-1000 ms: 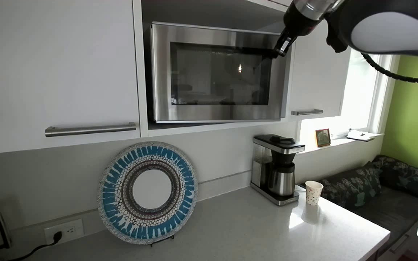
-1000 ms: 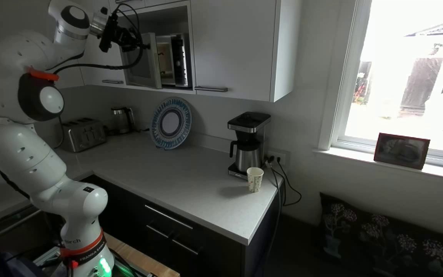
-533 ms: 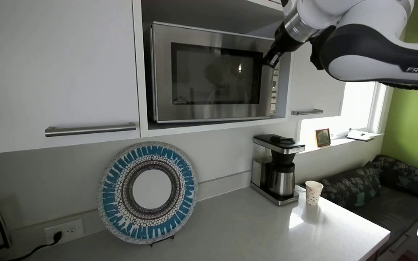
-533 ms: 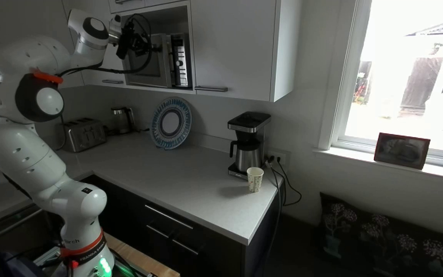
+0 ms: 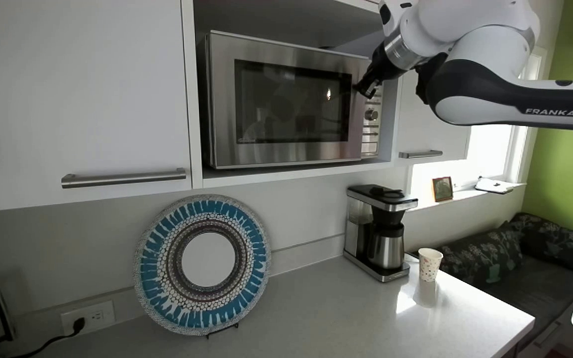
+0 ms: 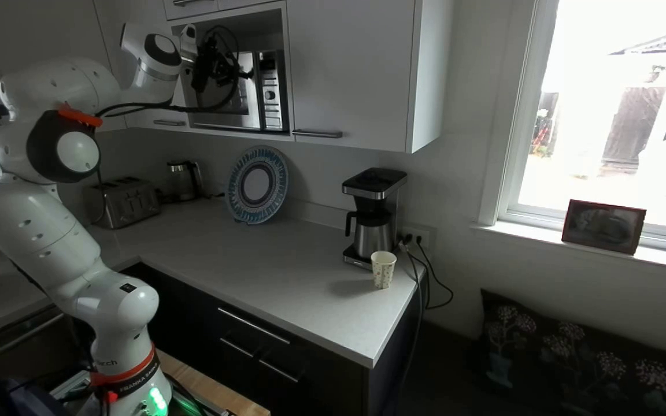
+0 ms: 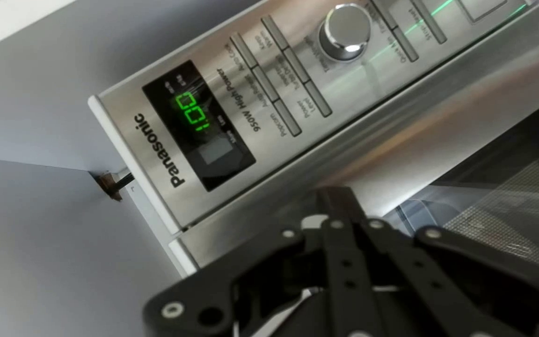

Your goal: Put the plate in the microwave and then close the microwave door

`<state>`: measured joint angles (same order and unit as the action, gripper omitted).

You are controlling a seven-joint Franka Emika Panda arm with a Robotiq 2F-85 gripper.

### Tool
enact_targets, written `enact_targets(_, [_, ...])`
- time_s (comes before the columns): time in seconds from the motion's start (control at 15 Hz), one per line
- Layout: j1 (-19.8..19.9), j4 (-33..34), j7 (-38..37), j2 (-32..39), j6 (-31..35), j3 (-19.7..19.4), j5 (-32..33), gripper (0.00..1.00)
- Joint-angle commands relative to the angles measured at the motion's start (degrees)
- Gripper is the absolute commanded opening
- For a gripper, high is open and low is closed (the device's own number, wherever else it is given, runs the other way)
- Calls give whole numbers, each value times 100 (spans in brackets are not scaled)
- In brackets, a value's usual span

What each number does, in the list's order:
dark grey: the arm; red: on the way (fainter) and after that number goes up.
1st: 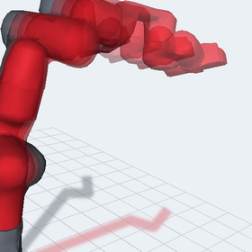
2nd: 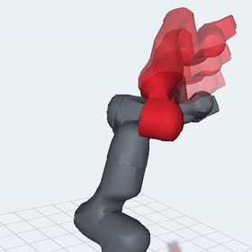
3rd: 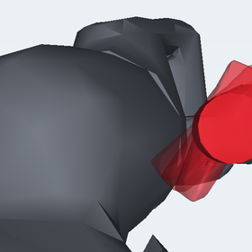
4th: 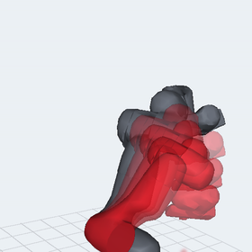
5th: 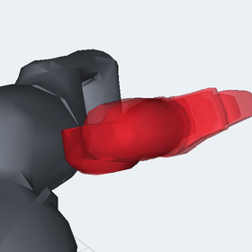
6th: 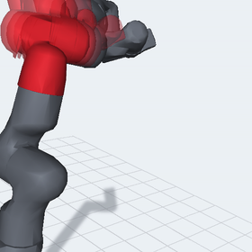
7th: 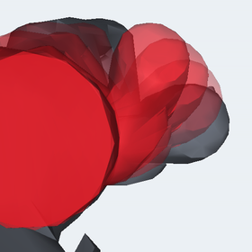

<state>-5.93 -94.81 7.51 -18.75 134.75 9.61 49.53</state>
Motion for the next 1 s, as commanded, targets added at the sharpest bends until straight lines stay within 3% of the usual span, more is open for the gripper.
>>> enact_targets(0.0, [112, 99, -96, 220, 342, -32, 119, 0])
enact_targets(0.93, [204, 244, -338, 592, 562, -42, 765, 0])
